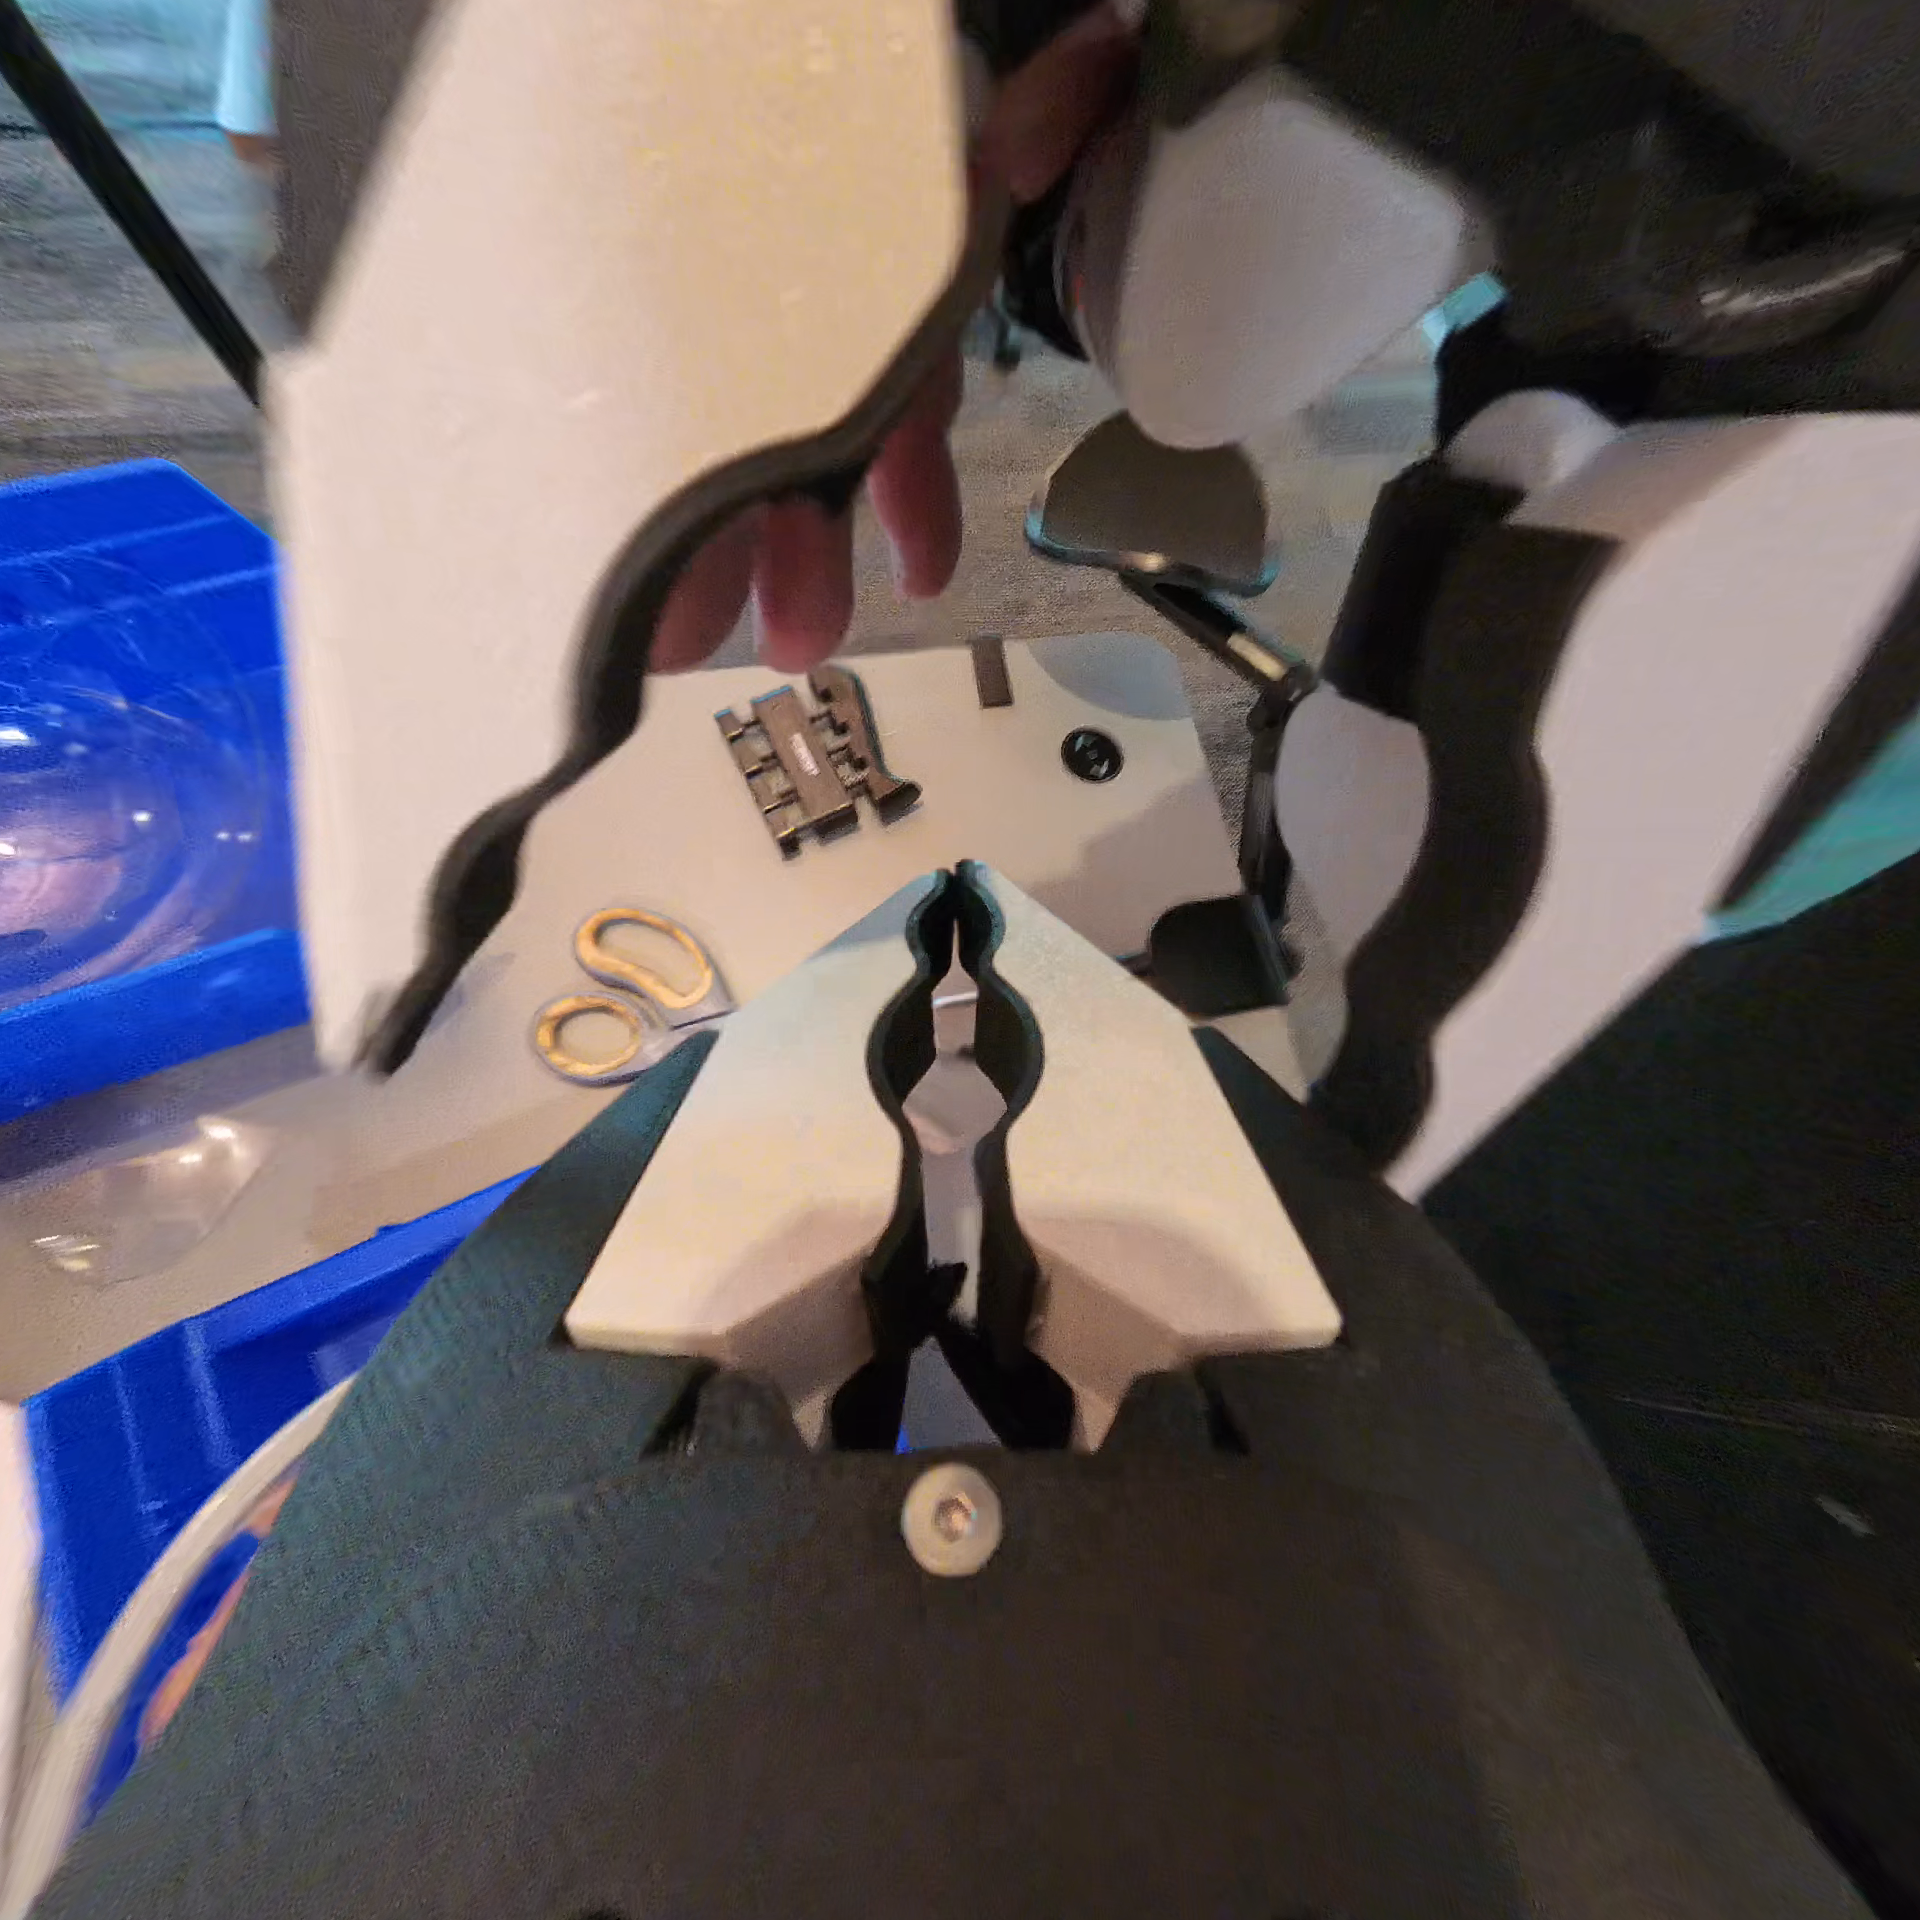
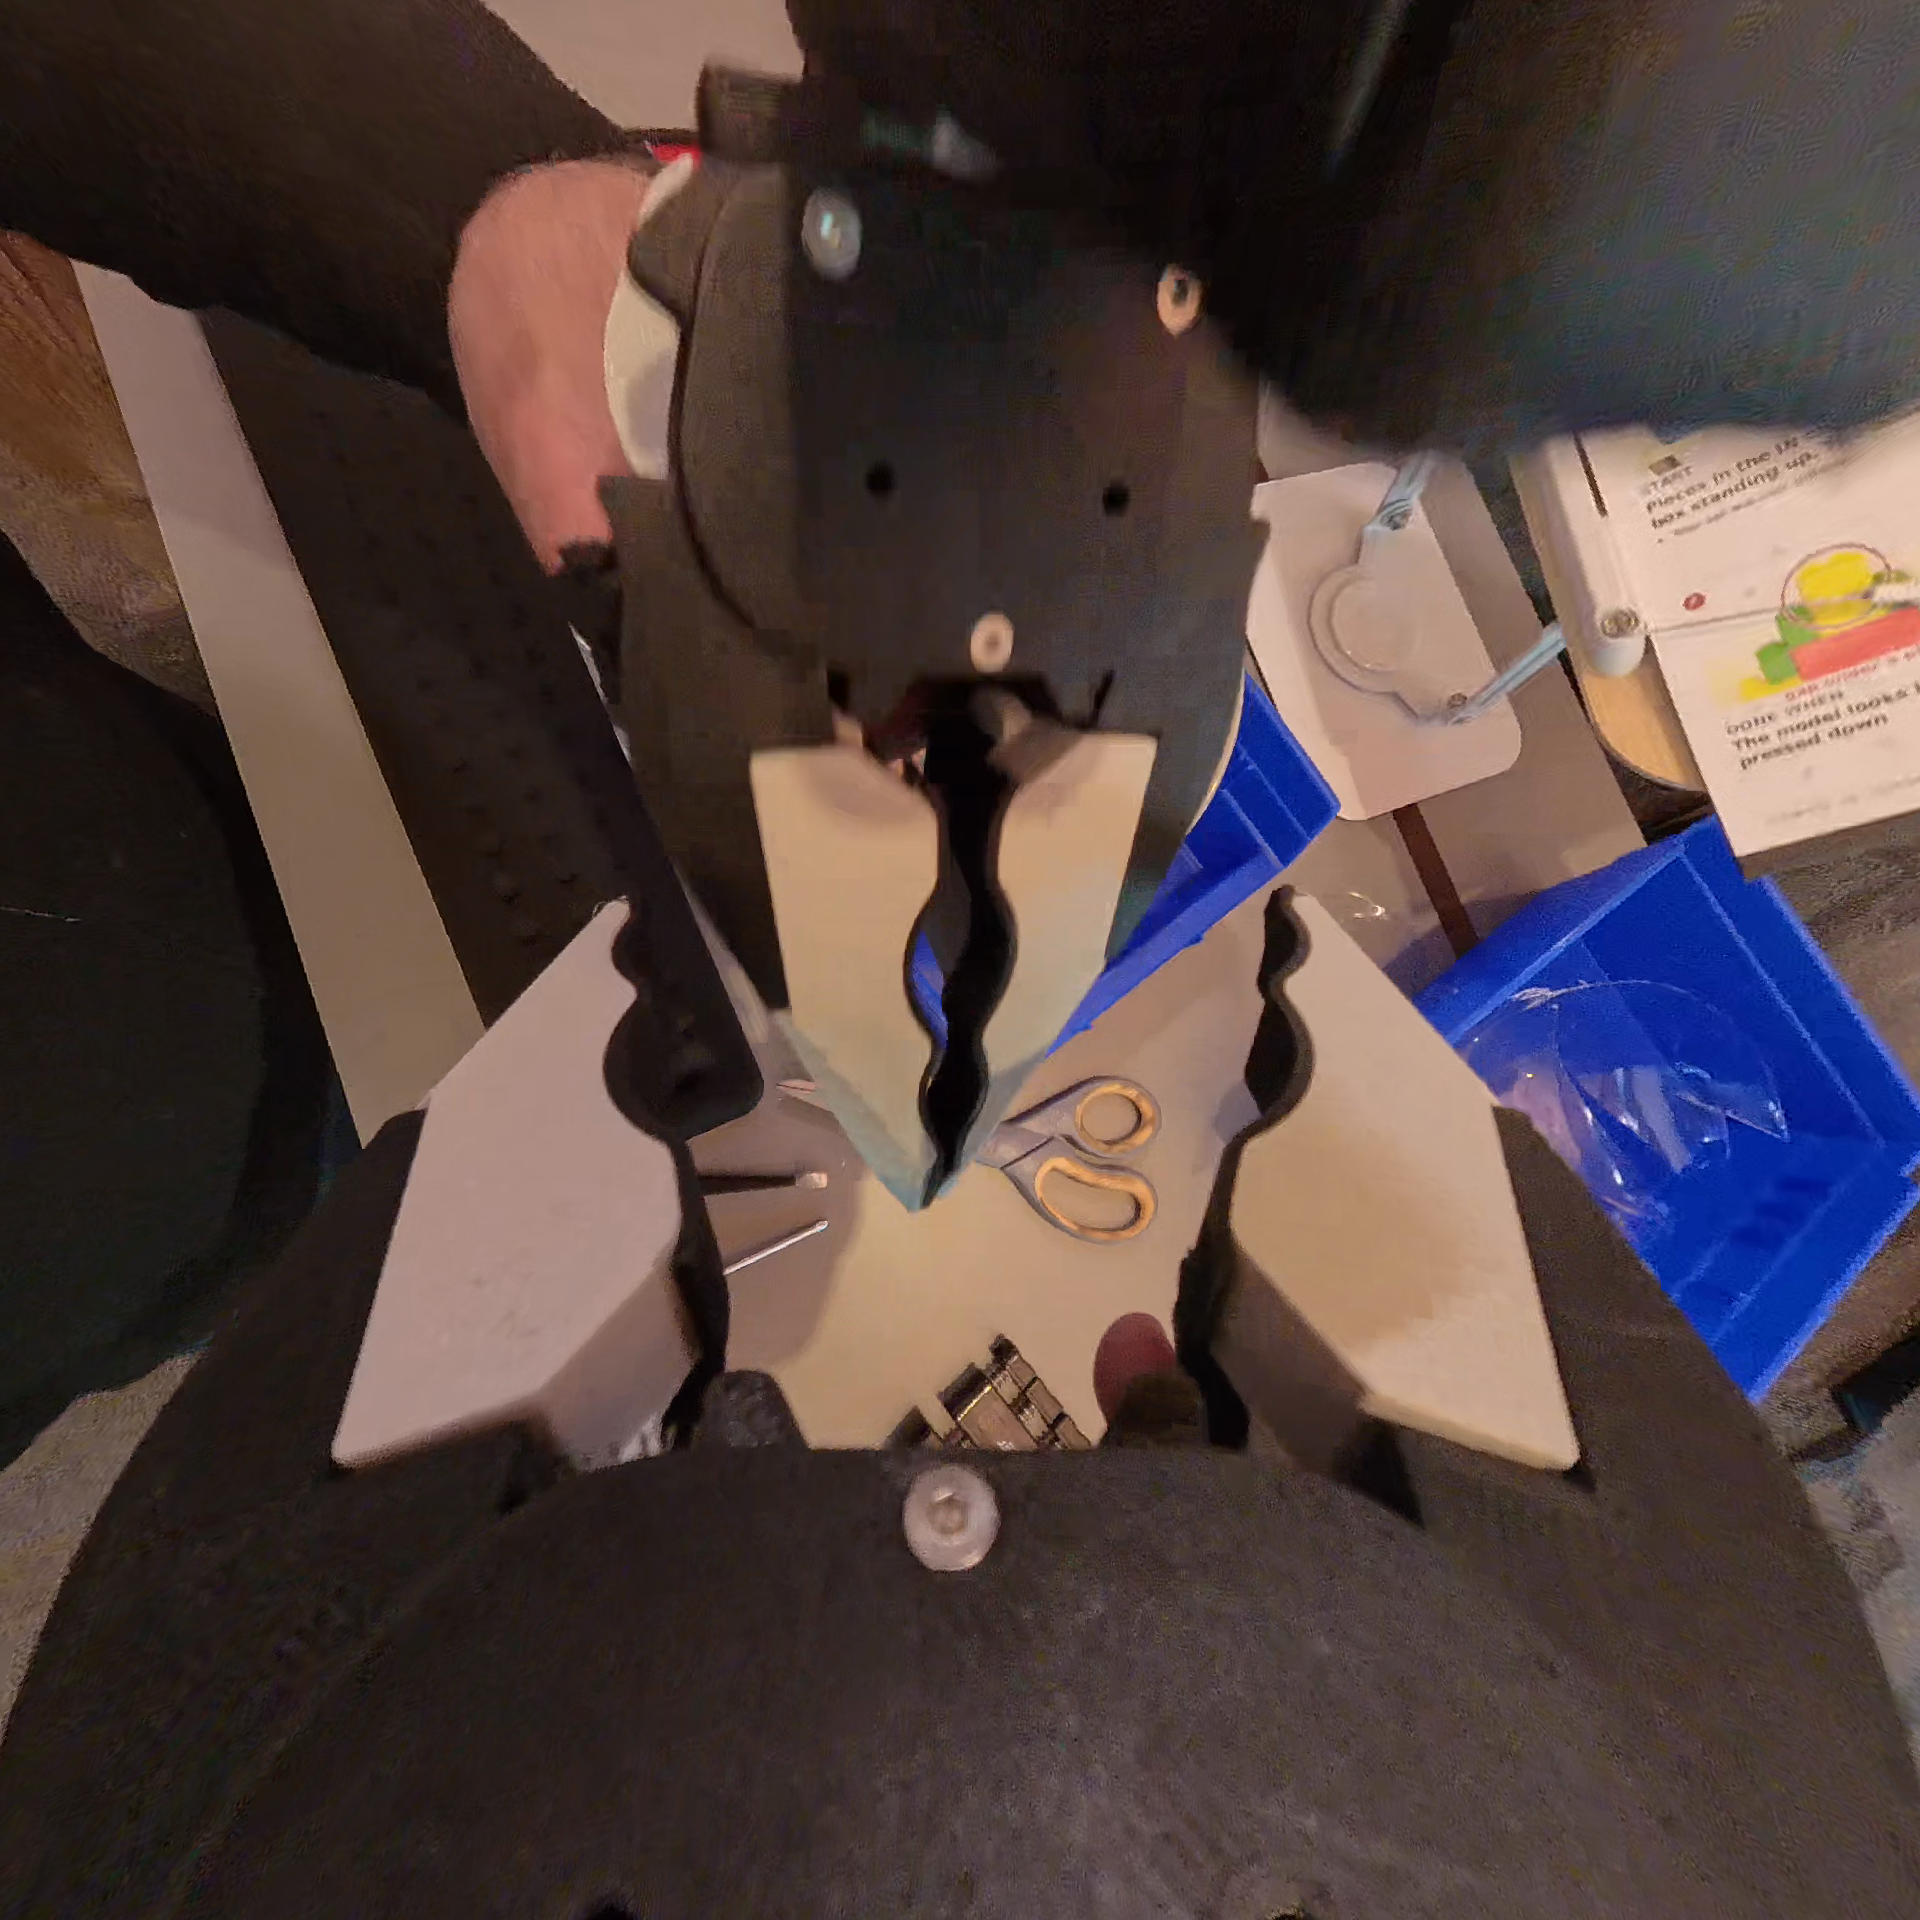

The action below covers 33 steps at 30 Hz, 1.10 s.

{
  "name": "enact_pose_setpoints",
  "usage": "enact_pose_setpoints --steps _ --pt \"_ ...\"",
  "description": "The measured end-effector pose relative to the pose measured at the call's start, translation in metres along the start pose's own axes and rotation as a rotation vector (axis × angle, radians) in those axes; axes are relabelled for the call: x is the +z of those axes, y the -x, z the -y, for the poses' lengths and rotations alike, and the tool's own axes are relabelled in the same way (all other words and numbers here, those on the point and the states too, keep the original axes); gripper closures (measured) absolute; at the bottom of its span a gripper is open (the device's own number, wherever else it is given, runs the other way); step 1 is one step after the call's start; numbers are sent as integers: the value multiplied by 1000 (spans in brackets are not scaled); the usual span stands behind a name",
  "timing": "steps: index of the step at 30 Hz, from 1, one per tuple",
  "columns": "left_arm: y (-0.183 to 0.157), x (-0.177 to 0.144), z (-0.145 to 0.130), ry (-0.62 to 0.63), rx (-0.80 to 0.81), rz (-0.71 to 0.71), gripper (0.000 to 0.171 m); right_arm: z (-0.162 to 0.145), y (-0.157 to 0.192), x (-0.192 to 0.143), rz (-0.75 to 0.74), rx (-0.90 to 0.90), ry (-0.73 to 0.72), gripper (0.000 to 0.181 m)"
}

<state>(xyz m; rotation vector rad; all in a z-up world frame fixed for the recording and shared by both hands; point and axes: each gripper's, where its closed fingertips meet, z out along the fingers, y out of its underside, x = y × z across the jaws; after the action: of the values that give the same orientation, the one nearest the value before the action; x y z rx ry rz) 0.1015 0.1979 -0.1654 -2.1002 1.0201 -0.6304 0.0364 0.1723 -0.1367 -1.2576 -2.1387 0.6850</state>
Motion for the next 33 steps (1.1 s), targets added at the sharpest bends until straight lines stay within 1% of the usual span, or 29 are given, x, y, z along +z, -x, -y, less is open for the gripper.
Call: enact_pose_setpoints --steps 2,3,4,5,6,7,8,10,11,13,14,16,17,18,21,23,25,28,30,33 --pt "-3 -2 6 -71 -44 -49 171 -2 3 -1 -34 -21 -37 79" --pt "-8 0 9 -104 -62 -83 171 -2 0 1 -96 -61 -34 84" --pt "-13 3 9 -109 -80 -119 171 -2 4 3 -127 -128 -37 93" --pt "-12 7 3 -69 -89 -117 171 -2 6 5 -166 -185 -36 97" --pt "-8 8 0 -63 -108 -114 171 -4 6 5 -205 -220 -24 106" --pt "-14 6 6 -123 -139 -185 171 -6 6 4 -238 -243 -7 111" --pt "-19 4 10 -160 -156 -247 171 -9 8 2 -244 -250 11 112" --pt "-18 7 7 -134 -163 -243 171 -21 9 -6 -258 -280 92 126" --pt "-20 6 9 -137 -164 -249 171 -29 5 -11 -292 -297 141 134" --pt "-20 0 19 -189 -172 -252 171 -44 -5 -16 -377 -310 236 137" --pt "-21 1 21 -185 -175 -255 171 -45 -9 -14 -425 -329 263 141" --pt "-19 9 21 -160 -207 -216 171 -45 -18 -9 -534 -355 308 141" --pt "-14 11 20 -155 -237 -189 171 -47 -23 -9 -588 -401 340 145" --pt "-12 12 22 -182 -250 -192 171 -48 -26 -9 -636 -448 359 147" --pt "-10 18 22 -220 -271 -188 171 -54 -29 -8 -676 -499 378 151" --pt "-7 18 29 -281 -237 -161 171 -54 -33 -14 -719 -562 409 152" --pt "-5 19 36 -339 -225 -157 171 -55 -36 -19 -727 -609 450 153" --pt "-3 20 43 -383 -218 -183 171 -58 -41 -24 -724 -626 503 153" --pt "-1 17 48 -396 -210 -175 171 -55 -44 -28 -739 -637 519 155" --pt "2 12 58 -449 -174 -151 171 -51 -50 -37 -761 -681 565 156"
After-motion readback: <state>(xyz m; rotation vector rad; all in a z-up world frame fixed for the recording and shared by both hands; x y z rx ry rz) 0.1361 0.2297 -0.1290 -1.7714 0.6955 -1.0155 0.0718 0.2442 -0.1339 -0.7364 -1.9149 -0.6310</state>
